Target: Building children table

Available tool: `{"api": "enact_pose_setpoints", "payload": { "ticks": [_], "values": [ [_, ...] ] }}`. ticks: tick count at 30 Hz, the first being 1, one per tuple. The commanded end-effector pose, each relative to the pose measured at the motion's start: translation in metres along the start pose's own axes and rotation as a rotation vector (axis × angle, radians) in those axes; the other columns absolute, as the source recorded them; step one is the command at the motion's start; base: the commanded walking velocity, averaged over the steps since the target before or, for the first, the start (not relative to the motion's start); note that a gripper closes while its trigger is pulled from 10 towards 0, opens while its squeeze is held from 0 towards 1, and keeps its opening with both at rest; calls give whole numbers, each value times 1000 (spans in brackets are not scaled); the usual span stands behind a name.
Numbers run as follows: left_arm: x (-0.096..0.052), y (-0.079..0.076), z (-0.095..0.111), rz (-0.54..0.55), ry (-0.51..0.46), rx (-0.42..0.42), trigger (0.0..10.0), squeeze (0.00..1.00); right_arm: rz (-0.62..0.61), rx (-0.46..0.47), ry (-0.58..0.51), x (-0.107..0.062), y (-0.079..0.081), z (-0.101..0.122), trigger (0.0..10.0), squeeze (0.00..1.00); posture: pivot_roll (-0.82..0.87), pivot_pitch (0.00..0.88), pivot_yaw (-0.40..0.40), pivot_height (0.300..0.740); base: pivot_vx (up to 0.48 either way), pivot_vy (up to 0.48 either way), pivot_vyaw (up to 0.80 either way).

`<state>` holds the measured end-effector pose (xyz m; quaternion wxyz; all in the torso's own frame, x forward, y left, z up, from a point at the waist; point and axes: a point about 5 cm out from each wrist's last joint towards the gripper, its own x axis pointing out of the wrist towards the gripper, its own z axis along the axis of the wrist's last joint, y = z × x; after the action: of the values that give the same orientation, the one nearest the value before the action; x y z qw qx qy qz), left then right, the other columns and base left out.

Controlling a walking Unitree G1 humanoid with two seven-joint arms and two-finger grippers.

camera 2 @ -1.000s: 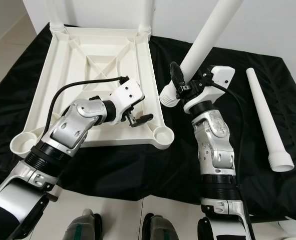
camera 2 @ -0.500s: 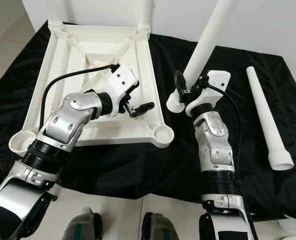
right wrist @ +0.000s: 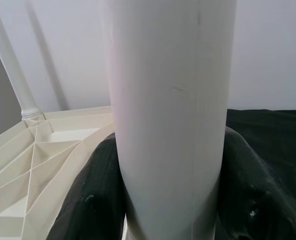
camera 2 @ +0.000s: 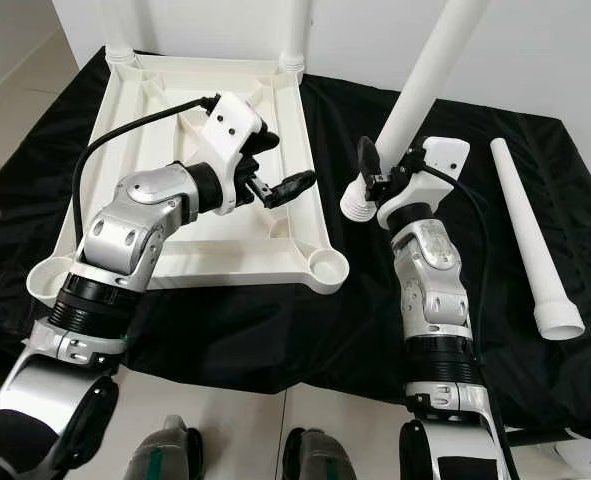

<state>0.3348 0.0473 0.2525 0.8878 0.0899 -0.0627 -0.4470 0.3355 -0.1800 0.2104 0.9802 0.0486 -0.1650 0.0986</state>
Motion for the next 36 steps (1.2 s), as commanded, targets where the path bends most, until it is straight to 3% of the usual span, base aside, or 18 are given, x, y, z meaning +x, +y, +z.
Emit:
{"api": "enact_pose_setpoints", "payload": {
  "ticks": [1, 3, 5, 7, 9, 13, 16, 23, 28, 33, 36],
  "values": [
    [-1, 12, 5, 247, -23, 3, 10000, 0, -3, -6, -1, 1, -2, 2, 10000, 0, 45, 43, -72, 740, 0, 0, 0],
    [-6, 19, 5, 304, -31, -38, 10000, 0, -2, -1, -4, 1, -1, 2, 10000, 0, 39, 39, -68, 740, 0, 0, 0],
    [-21, 35, 1, 453, -44, -113, 10000, 0, -1, -23, -29, 1, 1, 5, 10000, 0, 37, 37, -69, 740, 0, 0, 0],
    [-21, 35, 1, 453, -44, -113, 10000, 0, -1, -23, -29, 1, 1, 5, 10000, 0, 37, 37, -69, 740, 0, 0, 0],
    [-38, 47, -6, 593, -42, -155, 10000, 0, 25, -43, -30, -2, 5, 6, 10000, 0, 35, 48, -75, 740, 0, 0, 0],
    [-54, 53, -13, 709, -34, -155, 10000, 0, 23, -42, -37, -3, 6, 7, 10000, 0, 37, 61, -84, 740, 0, 0, 0],
    [-65, 58, -17, 776, -35, -124, 10000, 0, 4, -47, -51, -1, 3, 9, 10000, 0, 41, 76, -94, 740, 0, 0, 0],
    [-73, 62, -21, 808, -18, -66, 10000, 0, 8, -49, -67, 3, 3, 13, 10000, 0, 43, 96, -105, 740, 0, 0, 0],
    [-85, 63, -27, 856, -24, -53, 10000, 0, 25, -55, -83, 4, 11, 12, 10000, 0, 58, 101, -107, 740, 0, 0, 0],
    [-104, 62, -36, 1026, 18, -60, 10000, 0, 35, -47, -88, 2, 25, 6, 10000, 0, 89, 90, -102, 740, 0, 0, 0],
    [-108, 59, -37, 1048, 10, -68, 10000, 0, 34, -35, -89, 1, 27, 5, 10000, 0, 95, 75, -99, 740, 0, 0, 0]
  ]
}}
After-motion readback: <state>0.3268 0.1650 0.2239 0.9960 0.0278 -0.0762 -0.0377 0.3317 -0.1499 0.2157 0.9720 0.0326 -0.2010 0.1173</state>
